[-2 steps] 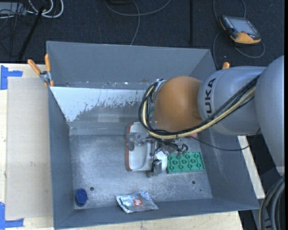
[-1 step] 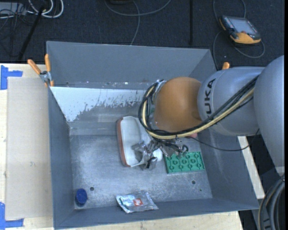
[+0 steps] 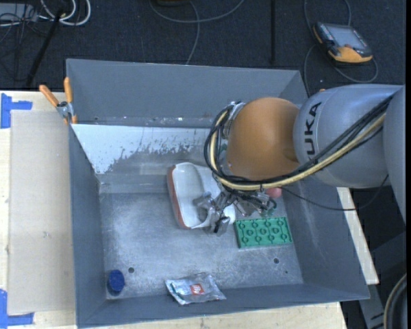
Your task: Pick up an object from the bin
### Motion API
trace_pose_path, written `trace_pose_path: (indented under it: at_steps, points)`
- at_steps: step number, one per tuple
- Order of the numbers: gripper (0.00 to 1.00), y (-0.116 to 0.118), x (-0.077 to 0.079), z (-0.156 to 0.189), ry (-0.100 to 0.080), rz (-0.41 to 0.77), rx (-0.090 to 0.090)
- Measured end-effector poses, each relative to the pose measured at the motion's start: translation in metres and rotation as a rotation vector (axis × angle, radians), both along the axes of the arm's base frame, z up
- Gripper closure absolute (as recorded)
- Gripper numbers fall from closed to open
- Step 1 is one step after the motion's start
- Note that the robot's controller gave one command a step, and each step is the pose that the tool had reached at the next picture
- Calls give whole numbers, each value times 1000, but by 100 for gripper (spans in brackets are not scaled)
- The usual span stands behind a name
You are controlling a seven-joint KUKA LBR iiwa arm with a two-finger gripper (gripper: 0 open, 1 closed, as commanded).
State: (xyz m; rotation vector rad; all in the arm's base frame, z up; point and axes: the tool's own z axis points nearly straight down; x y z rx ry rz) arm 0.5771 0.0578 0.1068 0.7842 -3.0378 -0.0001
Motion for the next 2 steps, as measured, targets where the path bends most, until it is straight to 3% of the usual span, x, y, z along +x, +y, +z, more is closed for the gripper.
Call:
trace_pose_path:
  at_steps: [1,2]
  points:
    - [100,0,-1,9,-2,-7,2]
    - [100,1,1,82,-10,-13,2]
